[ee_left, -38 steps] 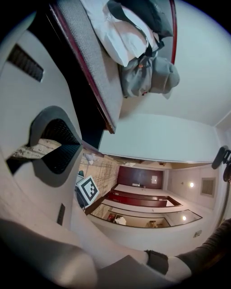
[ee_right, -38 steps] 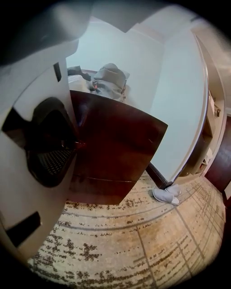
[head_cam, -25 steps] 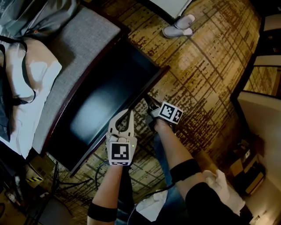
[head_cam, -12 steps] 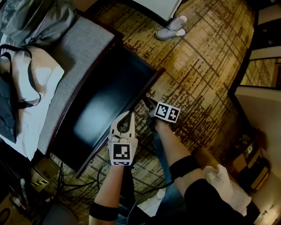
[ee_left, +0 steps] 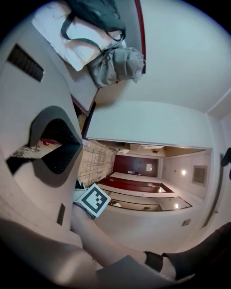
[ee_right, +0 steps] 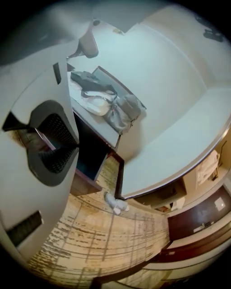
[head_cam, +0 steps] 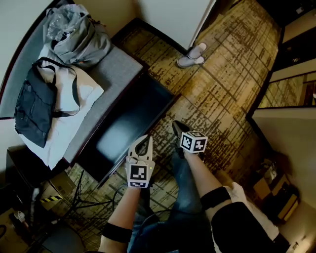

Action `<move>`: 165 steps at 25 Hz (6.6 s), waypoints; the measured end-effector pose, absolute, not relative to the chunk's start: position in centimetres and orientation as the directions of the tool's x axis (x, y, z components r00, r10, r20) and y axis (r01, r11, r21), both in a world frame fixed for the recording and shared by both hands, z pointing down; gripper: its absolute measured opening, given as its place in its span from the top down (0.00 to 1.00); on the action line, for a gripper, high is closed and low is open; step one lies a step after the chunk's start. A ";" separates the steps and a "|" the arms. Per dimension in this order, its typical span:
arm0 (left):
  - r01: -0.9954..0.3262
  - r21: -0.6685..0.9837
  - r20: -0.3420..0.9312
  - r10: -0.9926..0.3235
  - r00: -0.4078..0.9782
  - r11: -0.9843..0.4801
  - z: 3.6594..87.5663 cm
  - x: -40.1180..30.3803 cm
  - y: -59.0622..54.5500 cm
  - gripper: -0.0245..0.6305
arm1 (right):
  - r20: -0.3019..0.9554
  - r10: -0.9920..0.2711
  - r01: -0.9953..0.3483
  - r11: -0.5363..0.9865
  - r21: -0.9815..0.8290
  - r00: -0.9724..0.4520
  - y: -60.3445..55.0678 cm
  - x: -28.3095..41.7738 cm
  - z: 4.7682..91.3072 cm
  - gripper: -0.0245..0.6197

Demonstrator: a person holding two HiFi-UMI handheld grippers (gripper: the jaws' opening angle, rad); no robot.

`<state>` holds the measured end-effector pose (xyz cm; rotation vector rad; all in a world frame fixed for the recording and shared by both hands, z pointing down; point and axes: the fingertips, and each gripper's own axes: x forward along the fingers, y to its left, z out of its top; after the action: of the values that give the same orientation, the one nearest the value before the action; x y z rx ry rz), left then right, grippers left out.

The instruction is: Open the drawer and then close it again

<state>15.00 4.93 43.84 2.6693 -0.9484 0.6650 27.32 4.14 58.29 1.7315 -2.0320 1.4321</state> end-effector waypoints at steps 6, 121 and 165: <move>-0.701 0.069 0.460 -0.601 0.654 -0.710 34.0 11.3 5.2 0.96 | 0.566 -0.744 -0.901 0.113 -0.419 -0.356 3.0 25.9 43.7 0.93; -0.948 0.313 0.860 -0.441 0.257 0.059 78.9 -4.5 18.4 0.96 | 0.630 -0.423 -0.649 0.741 -0.172 -0.651 7.8 -1.8 67.3 0.93; -0.960 0.272 0.784 -0.594 0.181 0.066 77.2 -9.6 7.0 0.96 | 0.620 -0.479 -0.710 0.679 -0.188 -0.621 5.7 -1.8 68.3 0.93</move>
<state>-9.61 6.99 77.23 1.6255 -1.5090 0.5541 -1.81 5.65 68.31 0.9145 -2.3554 0.5732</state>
